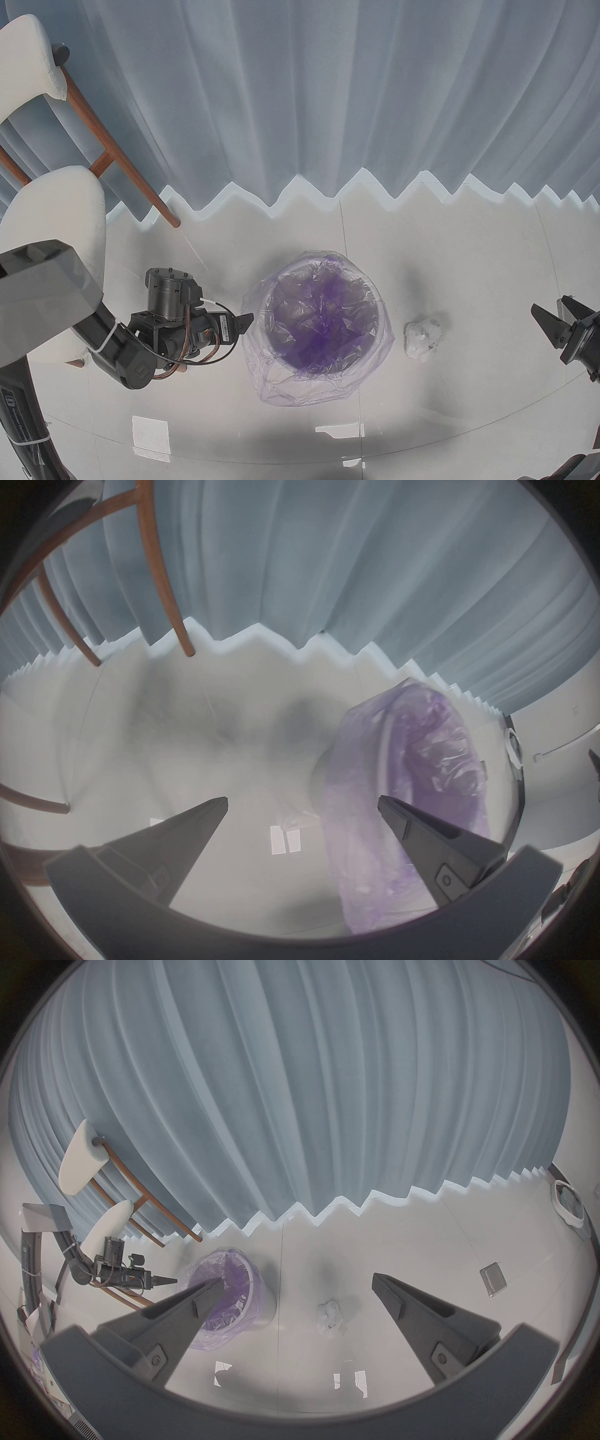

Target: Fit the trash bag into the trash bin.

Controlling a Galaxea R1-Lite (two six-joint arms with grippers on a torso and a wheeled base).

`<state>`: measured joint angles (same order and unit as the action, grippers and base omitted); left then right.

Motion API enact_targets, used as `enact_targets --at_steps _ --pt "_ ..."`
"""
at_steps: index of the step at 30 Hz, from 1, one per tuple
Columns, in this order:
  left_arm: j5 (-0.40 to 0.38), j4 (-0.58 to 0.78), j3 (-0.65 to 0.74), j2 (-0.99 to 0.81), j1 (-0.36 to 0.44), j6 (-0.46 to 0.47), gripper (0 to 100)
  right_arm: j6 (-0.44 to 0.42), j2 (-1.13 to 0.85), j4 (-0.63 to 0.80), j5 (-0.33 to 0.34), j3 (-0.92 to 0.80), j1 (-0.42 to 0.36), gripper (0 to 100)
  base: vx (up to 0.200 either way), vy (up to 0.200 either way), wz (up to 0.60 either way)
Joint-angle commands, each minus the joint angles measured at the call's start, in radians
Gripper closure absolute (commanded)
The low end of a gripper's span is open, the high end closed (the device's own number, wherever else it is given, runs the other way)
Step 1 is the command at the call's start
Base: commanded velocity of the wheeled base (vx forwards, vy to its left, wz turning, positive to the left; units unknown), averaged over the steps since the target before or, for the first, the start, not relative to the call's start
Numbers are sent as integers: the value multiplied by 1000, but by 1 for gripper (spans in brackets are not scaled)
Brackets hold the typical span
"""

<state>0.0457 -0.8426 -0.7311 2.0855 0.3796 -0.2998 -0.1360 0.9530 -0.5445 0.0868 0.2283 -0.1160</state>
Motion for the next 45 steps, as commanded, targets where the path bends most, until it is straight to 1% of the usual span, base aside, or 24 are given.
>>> enact_targets --at_steps 1,8,10,15,16,21,24,28,32,36,39,40,41,43,44,45 --pt "13 -16 -5 100 -24 1 0 -1 4 0 1 -3 -1 0 0 0 0" --pt "14 -75 -36 189 -39 2 0 1 6 0 1 2 -1 0 0 0 0" --pt "34 -116 -73 258 -39 -1 0 1 4 0 1 0 -1 0 0 0 0" --pt "66 -116 -143 341 -42 -2 0 1 7 3 1 -4 -1 0 0 0 0" --pt "92 -109 -179 366 -47 -2 0 1 9 3 1 -7 -1 0 0 0 0" --pt "151 -95 -274 439 -50 -7 0 1 10 5 2 -15 -1 0 0 0 0" --pt "163 -95 -311 467 -50 -7 0 1 10 5 2 -23 -1 0 0 0 0" --pt "161 -95 -317 470 -50 -9 0 1 9 5 2 -23 -1 0 0 0 0" --pt "161 -109 -284 453 -39 -19 0 1 9 5 2 -23 -1 0 0 0 0" --pt "157 -162 -128 306 -28 -32 0 1 9 6 1 -35 -1 0 0 0 0" --pt "155 -239 2 206 -28 -30 0 1 7 6 1 -40 -1 0 0 0 0" --pt "154 -251 22 191 -28 -30 0 1 7 6 1 -40 -1 0 0 0 0" --pt "154 -290 90 140 -25 -30 0 -4 10 6 1 -38 -1 0 0 0 0" --pt "152 -336 179 74 -18 -32 0 -17 16 8 -1 -30 -1 0 0 0 0" --pt "152 -357 226 39 -10 -32 0 -39 27 12 1 -23 -1 0 0 0 0" --pt "152 -357 226 39 -10 -32 0 -39 27 12 1 -23 -1 0 0 0 0"
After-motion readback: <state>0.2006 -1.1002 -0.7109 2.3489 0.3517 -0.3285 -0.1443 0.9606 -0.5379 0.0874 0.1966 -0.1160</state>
